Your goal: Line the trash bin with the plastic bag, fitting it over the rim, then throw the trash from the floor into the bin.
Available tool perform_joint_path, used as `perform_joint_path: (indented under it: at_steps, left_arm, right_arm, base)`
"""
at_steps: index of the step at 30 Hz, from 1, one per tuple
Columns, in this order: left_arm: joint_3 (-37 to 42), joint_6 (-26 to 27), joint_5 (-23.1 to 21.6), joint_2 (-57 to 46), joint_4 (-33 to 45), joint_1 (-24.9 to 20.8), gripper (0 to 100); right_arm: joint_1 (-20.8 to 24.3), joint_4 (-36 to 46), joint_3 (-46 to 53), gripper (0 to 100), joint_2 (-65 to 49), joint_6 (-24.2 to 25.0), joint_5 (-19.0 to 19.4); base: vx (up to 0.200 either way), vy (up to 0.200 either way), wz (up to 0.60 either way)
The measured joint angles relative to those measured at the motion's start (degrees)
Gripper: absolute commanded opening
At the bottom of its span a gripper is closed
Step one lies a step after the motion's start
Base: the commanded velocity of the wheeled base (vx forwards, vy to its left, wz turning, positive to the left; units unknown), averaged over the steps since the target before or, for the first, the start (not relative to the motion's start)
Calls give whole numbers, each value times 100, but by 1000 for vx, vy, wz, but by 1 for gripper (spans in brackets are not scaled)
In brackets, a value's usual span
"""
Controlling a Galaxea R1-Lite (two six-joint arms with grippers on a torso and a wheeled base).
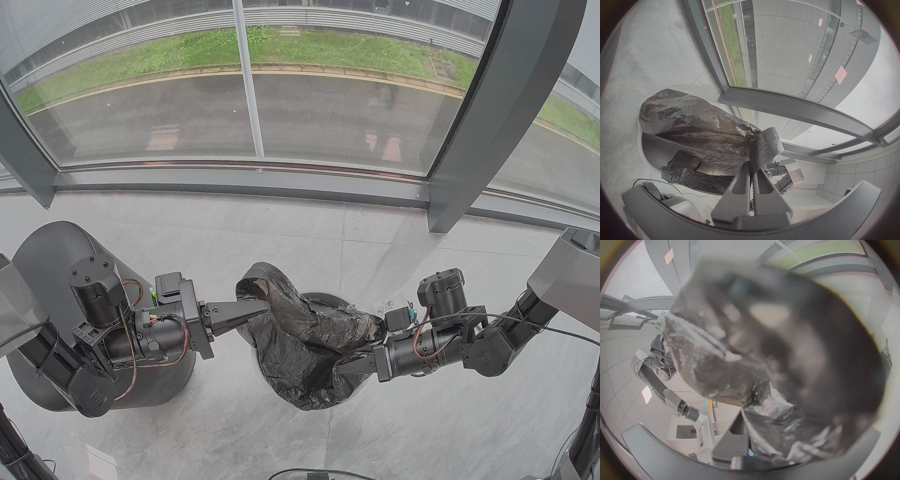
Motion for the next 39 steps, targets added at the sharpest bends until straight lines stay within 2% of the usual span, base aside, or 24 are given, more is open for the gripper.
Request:
perform_joint_path:
  at_steps: [8, 15, 19, 28, 39]
  left_arm:
    - [44, 2, -2, 363, -282, 6, 0]
    - [297, 2, -119, 639, -919, 9, 0]
    - [494, 54, -167, 769, -972, 38, 0]
    - [577, 33, -317, 848, -978, 184, 0]
    - [811, 13, -435, 347, -942, 165, 0]
  right_arm:
    - [-33, 0, -40, 0, 160, -15, -172]
    - [-135, 0, 30, 0, 236, -235, -191]
    - [-247, 0, 183, 0, 236, -482, -196]
    - [-394, 5, 535, 0, 44, -514, -144]
    - [-397, 16, 1012, 0, -408, -516, -100]
  base:
    - [0, 0, 0]
    - [0, 0, 0]
    - [0, 0, 0]
    - [0, 0, 0]
    - [0, 0, 0]
